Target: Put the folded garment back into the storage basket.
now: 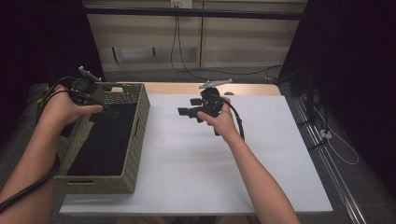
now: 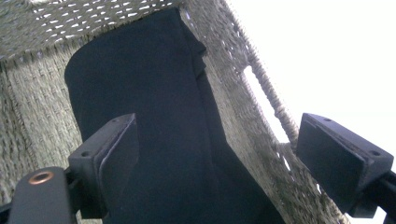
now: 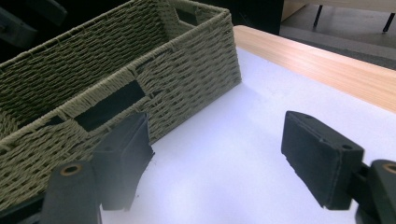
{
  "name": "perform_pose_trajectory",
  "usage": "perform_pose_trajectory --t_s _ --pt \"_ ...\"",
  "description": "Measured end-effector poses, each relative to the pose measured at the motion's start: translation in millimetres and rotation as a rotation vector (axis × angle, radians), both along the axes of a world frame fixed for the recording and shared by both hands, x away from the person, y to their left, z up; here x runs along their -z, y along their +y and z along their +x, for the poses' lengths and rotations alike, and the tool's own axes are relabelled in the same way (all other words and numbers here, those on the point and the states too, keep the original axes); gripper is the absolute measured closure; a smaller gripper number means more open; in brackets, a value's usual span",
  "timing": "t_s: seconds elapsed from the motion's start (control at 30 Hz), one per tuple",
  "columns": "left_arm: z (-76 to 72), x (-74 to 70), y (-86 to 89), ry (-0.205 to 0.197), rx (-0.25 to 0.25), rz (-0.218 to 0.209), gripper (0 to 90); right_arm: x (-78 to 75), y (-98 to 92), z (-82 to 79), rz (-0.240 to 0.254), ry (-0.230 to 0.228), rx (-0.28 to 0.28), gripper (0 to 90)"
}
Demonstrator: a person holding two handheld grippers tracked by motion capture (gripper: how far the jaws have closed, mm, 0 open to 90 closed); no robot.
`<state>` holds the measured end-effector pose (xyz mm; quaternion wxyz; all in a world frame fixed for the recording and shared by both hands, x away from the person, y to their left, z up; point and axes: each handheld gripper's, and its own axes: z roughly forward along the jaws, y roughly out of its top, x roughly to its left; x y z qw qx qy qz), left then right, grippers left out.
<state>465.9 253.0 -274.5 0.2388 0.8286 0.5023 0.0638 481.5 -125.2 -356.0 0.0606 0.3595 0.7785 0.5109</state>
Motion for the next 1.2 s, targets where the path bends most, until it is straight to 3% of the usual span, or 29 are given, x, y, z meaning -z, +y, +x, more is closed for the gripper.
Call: perform_pose_trajectory --t_s 0.2,0.93,1.2 --pt "1.7 3.1 2.7 -0.003 0.003 -0.007 13.3 0.0 -6.5 -6.5 0.018 0.011 -0.002 22.5" --pt "2.8 13.4 0.3 -0.019 0.037 -0.037 12.5 20.6 -20.8 -33.9 -0.008 0.037 -0.03 21.8" --pt "2.4 15.5 -1.8 -0.046 0.038 -0.053 12.0 27.6 -27.0 -42.9 -0.007 0.053 -0.041 21.2"
